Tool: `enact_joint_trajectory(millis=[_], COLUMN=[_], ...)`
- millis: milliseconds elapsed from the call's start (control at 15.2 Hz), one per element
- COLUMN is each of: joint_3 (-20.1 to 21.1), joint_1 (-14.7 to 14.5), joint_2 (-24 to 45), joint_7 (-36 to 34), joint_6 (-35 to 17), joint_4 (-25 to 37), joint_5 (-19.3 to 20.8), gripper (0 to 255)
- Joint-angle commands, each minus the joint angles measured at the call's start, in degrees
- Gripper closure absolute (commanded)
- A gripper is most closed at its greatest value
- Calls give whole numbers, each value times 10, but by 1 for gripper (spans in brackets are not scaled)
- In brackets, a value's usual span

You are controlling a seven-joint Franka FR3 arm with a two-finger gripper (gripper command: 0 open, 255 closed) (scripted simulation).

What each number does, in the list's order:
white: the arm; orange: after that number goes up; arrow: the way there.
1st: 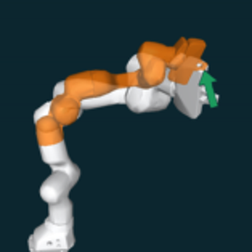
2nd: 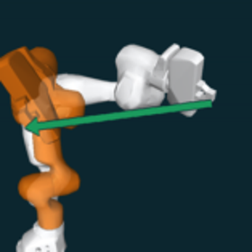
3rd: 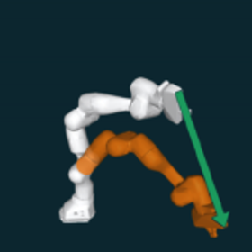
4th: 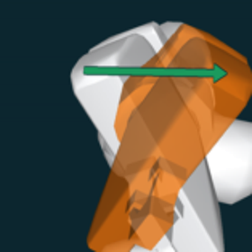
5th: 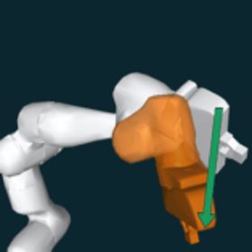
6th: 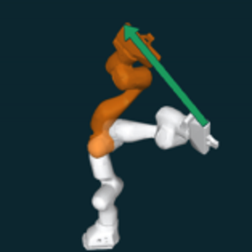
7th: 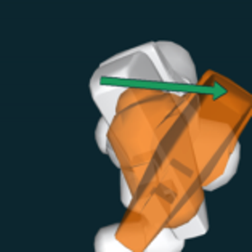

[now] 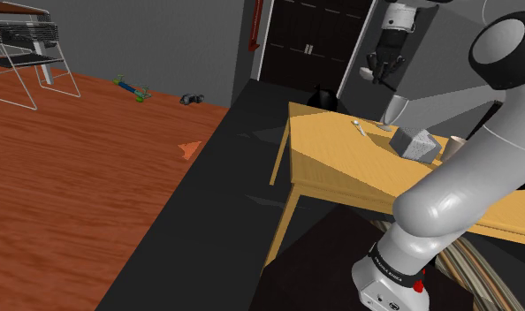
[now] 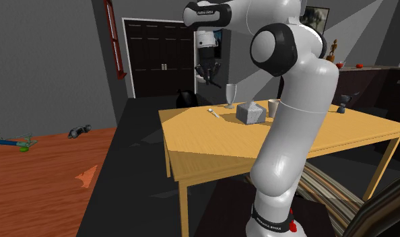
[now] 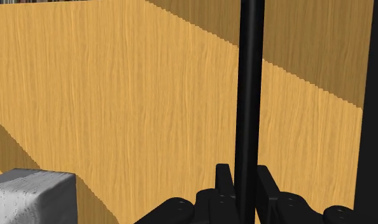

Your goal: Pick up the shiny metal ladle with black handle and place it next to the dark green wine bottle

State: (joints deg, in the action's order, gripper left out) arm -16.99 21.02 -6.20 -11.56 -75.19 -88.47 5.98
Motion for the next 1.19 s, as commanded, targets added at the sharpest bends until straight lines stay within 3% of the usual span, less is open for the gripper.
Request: enact_joint_trajectory(millis=[0, 594, 1122], joint_3=[-1, -7, -51], joint_1=[0, 5, 44], joint_2=[8, 56, 5], joint_7=[3, 20, 110], joint_6=[19, 103, 86], joint_4=[27, 157, 101], joint_5=[-2, -12, 19], gripper=[255, 255, 255])
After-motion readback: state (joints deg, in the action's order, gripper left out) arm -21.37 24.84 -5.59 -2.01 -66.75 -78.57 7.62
